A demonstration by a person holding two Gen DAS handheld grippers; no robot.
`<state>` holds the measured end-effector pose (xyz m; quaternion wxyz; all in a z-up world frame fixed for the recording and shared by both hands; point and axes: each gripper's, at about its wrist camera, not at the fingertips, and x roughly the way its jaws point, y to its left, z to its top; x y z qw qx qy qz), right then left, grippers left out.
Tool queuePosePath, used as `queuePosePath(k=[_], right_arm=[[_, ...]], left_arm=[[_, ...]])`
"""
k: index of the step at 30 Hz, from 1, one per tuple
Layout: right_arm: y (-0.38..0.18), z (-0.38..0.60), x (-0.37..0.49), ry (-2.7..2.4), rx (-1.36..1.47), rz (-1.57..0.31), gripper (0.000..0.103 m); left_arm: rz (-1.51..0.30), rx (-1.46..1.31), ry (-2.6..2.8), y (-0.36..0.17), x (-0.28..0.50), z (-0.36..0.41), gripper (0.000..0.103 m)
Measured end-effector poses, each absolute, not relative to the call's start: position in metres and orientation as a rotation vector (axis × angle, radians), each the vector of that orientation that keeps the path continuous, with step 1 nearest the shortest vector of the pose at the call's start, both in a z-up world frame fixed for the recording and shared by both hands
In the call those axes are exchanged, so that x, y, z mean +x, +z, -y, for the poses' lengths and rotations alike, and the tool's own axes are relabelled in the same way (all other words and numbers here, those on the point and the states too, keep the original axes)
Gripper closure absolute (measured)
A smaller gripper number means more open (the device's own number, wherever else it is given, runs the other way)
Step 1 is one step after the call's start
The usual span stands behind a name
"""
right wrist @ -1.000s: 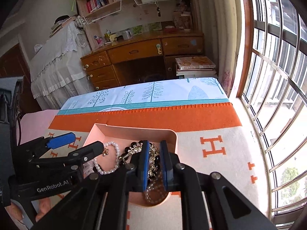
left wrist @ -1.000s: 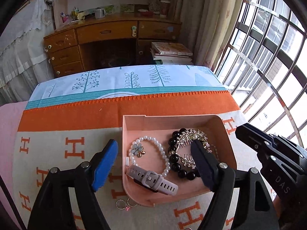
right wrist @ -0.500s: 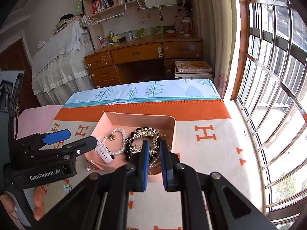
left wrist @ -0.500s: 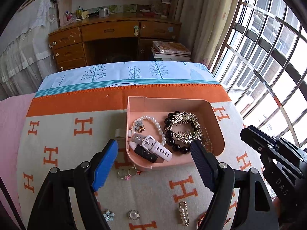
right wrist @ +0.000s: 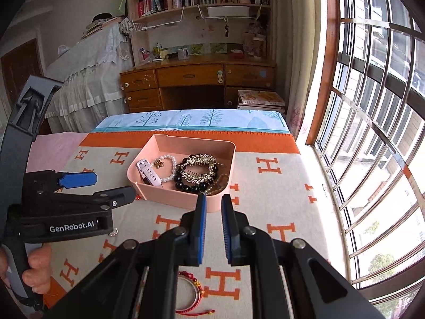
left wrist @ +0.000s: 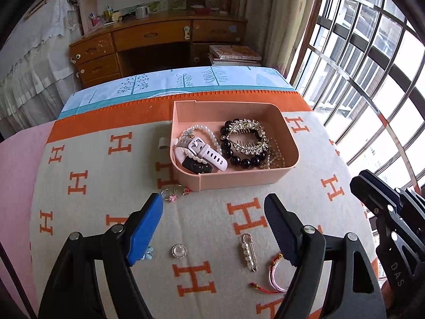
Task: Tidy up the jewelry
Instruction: 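Move both open tools back toward the remaining pin and red bracelet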
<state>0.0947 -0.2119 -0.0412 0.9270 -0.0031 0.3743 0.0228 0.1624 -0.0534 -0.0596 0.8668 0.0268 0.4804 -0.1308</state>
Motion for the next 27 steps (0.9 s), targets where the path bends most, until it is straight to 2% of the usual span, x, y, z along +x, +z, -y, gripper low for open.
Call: queuePosePath(k=[11,21,27], right_arm=[[-0.055,0.242,0.065,0.166,0.136,-0.865,0.089],[-0.104,0.251,0.059,0.255,0.195,-1.003,0.089],[-0.127,0.237,0.065,0.292,0.155,-1.067,0.089]], left_arm=[[-1.054,0.064,-0.256,-0.07,0.142,0.068,0.026],[-1.129,0.097,-0.238,-0.11,0.132,0.074,0.026],[-1.166,0.09,-0.249,-0.127,0.125,0.069,0.031]])
